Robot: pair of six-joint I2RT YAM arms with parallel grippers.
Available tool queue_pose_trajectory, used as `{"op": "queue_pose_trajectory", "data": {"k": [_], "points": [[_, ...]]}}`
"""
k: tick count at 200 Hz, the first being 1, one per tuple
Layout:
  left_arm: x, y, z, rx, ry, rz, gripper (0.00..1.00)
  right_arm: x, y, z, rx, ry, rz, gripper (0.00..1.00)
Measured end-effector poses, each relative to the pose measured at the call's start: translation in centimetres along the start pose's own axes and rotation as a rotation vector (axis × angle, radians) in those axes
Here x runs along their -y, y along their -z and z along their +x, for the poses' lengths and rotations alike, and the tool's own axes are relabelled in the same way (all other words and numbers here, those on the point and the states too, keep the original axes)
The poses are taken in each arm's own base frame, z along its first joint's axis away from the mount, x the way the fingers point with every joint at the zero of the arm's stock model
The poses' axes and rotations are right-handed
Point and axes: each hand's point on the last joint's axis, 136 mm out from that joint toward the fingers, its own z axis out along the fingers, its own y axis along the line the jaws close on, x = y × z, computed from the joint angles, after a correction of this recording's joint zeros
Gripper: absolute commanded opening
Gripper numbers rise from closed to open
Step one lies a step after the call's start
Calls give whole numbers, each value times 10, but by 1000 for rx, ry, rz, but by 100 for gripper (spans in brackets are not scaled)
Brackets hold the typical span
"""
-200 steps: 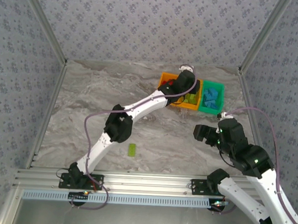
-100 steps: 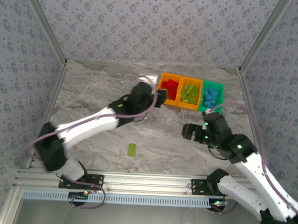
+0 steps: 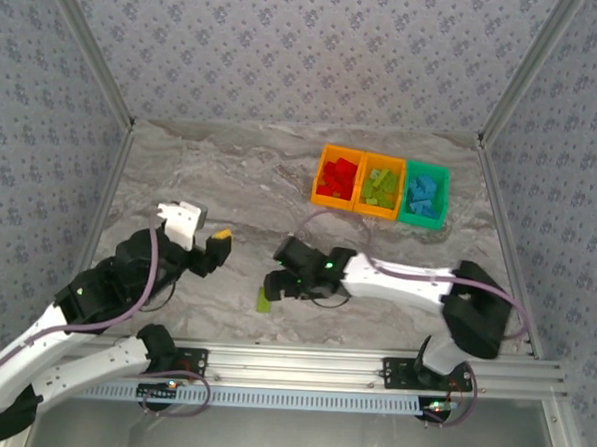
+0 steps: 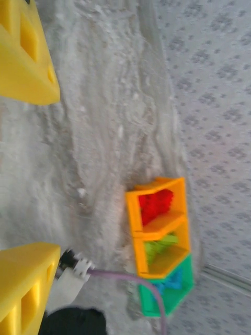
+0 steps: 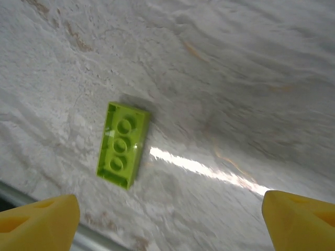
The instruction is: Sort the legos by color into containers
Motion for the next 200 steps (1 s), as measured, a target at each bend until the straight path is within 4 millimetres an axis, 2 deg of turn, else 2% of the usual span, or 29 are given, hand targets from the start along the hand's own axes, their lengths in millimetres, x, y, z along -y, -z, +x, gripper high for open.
{"op": "queue_pose_trajectory", "data": {"k": [17, 32, 50, 87, 104, 118, 133, 150, 175, 200], "points": [[0, -1, 20, -81, -80, 8, 86, -14, -20, 0, -33, 27, 26, 91], [-3, -1, 33, -150, -127, -2, 89, -29, -31, -4, -40, 50, 37, 85], [-7, 4, 38, -201, -156, -15, 89, -42, -41, -3, -52, 76, 49, 80], [-16, 20, 36, -211, -165, -32, 90, -33, -58, 11, -104, 106, 152, 68], [-17, 29, 33, -197, -163, -16, 91, -28, -63, 14, -113, 120, 191, 55], [-14, 32, 31, -196, -167, 6, 92, -23, -62, 14, -109, 121, 217, 41], [-12, 33, 34, -209, -177, 24, 92, -20, -62, 13, -105, 103, 228, 29], [-10, 34, 37, -224, -189, 41, 92, -19, -60, 10, -89, 91, 222, 28], [-2, 36, 41, -242, -204, 91, 92, -3, -50, 8, -63, 71, 233, 28], [15, 34, 47, -289, -224, 184, 92, 13, -22, -10, 7, 32, 211, 28]]}}
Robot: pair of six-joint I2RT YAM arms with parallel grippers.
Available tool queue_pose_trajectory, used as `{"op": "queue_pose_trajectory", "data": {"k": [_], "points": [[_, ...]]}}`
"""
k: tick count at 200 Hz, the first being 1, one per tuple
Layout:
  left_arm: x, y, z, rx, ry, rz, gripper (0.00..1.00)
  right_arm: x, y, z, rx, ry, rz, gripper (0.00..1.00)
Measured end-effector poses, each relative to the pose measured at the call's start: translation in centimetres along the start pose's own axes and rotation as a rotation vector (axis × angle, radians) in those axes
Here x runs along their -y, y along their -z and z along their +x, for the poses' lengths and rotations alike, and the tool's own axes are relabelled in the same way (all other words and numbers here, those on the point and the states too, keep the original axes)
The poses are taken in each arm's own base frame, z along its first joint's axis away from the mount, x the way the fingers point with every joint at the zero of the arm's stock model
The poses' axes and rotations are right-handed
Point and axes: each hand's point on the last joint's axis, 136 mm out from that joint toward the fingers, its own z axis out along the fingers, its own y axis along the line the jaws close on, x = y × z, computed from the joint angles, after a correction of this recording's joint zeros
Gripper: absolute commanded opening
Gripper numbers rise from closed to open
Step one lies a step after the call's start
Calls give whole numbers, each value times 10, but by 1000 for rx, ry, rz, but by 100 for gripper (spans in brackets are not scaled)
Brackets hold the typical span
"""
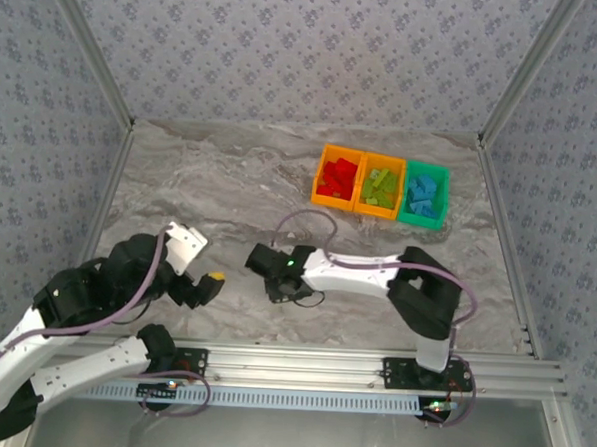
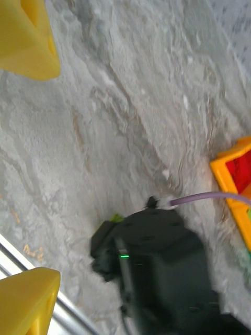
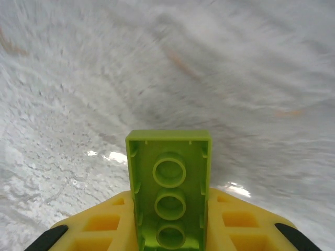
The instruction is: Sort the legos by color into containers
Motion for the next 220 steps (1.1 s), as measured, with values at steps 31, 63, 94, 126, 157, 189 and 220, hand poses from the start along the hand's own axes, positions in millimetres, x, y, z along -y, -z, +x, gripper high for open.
{"op": "queue_pose_trajectory", "data": {"k": [31, 63, 94, 126, 157, 189, 220], "points": [[23, -19, 2, -76, -29, 107, 93, 21, 50, -38, 143, -84, -86, 28], [52, -55, -7, -96, -51, 229, 93, 54, 85, -75, 260, -161, -148, 28], [64, -89, -33, -41, -38, 270, 93, 104, 106, -115, 359, -248, -132, 27], [71, -110, -66, 80, -12, 322, 93, 169, 116, -151, 414, -345, -84, 28], [76, -130, -83, 117, -3, 352, 93, 244, 129, -197, 484, -454, -23, 28], [78, -137, -88, 125, 10, 365, 94, 293, 101, -237, 460, -483, 22, 33], [65, -141, -93, 144, 60, 290, 96, 305, 48, -258, 370, -456, 17, 47]]}}
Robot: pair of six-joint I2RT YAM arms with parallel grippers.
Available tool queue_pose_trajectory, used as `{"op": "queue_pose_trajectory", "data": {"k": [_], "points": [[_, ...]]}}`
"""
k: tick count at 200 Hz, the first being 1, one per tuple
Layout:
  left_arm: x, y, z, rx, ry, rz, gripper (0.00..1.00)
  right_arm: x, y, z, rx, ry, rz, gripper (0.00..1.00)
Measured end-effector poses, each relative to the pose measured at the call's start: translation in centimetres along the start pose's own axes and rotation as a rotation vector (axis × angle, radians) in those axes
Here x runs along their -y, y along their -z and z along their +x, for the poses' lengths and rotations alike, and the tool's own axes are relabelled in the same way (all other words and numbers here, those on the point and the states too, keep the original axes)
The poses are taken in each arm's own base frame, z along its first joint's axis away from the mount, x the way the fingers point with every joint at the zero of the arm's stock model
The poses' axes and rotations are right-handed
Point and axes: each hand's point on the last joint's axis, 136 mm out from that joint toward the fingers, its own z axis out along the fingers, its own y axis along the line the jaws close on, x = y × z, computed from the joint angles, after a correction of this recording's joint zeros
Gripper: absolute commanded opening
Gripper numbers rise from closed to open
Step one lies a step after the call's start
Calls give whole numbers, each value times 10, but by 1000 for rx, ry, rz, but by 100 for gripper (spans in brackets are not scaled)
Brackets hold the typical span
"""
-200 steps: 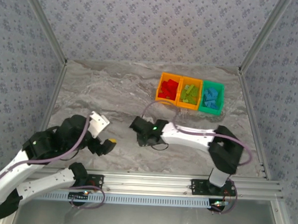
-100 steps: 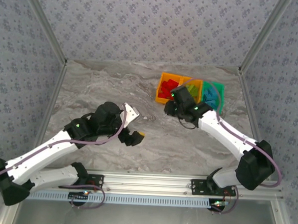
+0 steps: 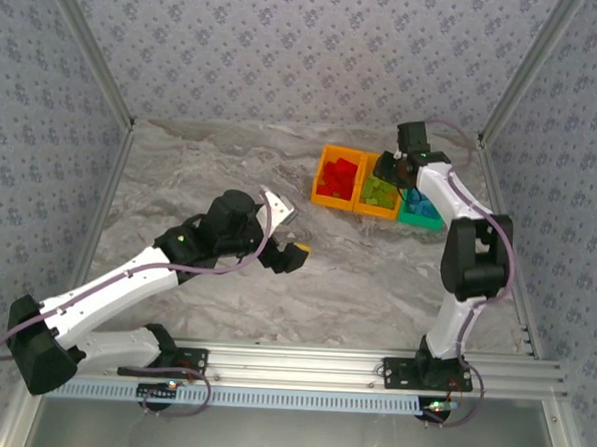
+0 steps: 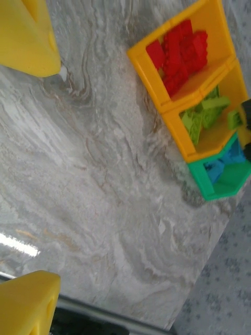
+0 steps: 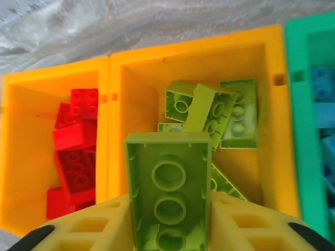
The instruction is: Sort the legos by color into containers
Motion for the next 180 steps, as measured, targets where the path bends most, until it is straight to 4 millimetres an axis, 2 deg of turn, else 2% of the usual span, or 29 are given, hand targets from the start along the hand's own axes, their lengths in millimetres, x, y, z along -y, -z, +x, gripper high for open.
{"op": "queue_pose_trajectory", "data": {"k": [10, 23, 47, 64, 87, 105, 119, 133, 150, 166, 173, 180], "points": [[-11, 0, 2, 5, 23, -58, 96, 2, -9, 6, -29, 7, 5, 49], [-29, 1, 8, 6, 55, -141, 99, 3, -12, 12, -55, 13, 9, 50], [-70, 5, 25, 3, 104, -305, 99, 2, 3, 7, -34, 27, -2, 55], [-104, 14, 40, 10, 132, -437, 99, 5, 33, 7, 14, 37, -7, 56], [-151, 39, 67, 40, 168, -627, 99, 20, 89, 18, 134, 62, 11, 69], [-188, 64, 89, 79, 172, -771, 99, 49, 133, 37, 280, 66, 73, 78], [-213, 83, 112, 100, 175, -878, 99, 75, 147, 58, 381, 75, 133, 81], [-233, 96, 138, 82, 191, -959, 99, 104, 141, 83, 439, 97, 204, 89], [-253, 107, 159, 62, 216, -1033, 99, 139, 116, 119, 452, 125, 305, 100], [-267, 110, 165, 67, 229, -1067, 99, 171, 88, 152, 384, 155, 399, 100], [-273, 109, 165, 74, 232, -1070, 99, 182, 79, 159, 344, 158, 436, 100], [-278, 106, 165, 82, 234, -1066, 99, 189, 74, 158, 338, 160, 462, 100]]}}
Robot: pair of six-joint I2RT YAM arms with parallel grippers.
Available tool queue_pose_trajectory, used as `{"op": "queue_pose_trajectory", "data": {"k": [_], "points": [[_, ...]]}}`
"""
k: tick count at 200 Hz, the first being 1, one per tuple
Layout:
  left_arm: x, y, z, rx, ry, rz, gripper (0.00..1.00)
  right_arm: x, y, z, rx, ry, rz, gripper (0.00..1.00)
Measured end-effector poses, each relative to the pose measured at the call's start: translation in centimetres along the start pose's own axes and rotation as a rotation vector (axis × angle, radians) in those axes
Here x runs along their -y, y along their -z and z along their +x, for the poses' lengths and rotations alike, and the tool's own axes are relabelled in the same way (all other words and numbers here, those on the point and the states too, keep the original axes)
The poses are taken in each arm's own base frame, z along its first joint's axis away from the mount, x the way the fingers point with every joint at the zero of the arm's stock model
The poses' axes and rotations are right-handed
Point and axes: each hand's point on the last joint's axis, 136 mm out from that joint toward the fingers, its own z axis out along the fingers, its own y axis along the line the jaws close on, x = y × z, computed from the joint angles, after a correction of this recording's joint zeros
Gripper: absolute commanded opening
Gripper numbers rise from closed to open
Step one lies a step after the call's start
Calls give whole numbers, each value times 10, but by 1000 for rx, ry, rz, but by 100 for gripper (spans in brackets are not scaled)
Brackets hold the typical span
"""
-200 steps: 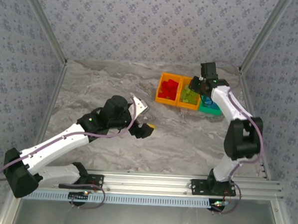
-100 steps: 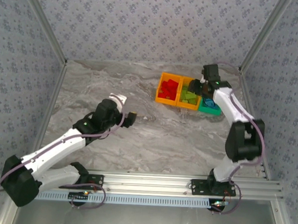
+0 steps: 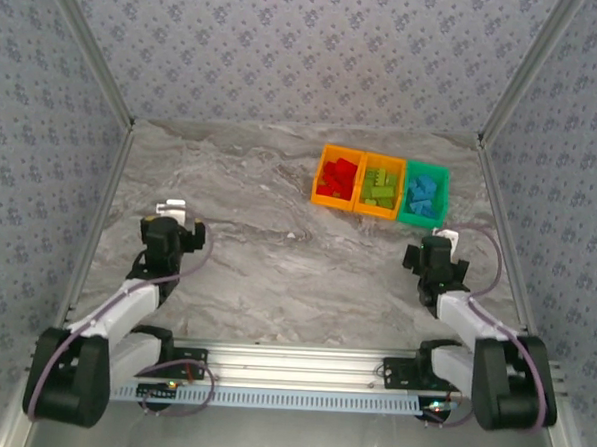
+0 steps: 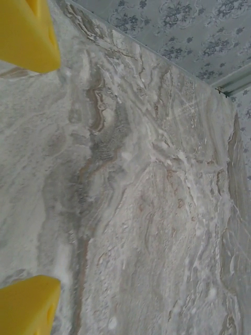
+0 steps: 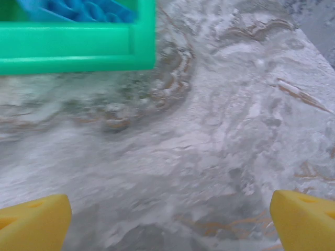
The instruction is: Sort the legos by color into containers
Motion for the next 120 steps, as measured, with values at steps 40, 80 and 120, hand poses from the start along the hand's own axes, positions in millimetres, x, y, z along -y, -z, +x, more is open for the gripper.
{"op": "queue_pose_trajectory", "data": {"k": [40, 80, 120], "points": [[8, -40, 24, -48, 10, 60, 99, -18, -40, -47, 121, 2, -21, 100], [-1, -74, 32, -67, 79, 76, 99, -28, -46, -76, 206, -1, -90, 100], [-6, -76, 19, -24, 117, 73, 99, -31, -44, -81, 227, 3, -115, 100]]}}
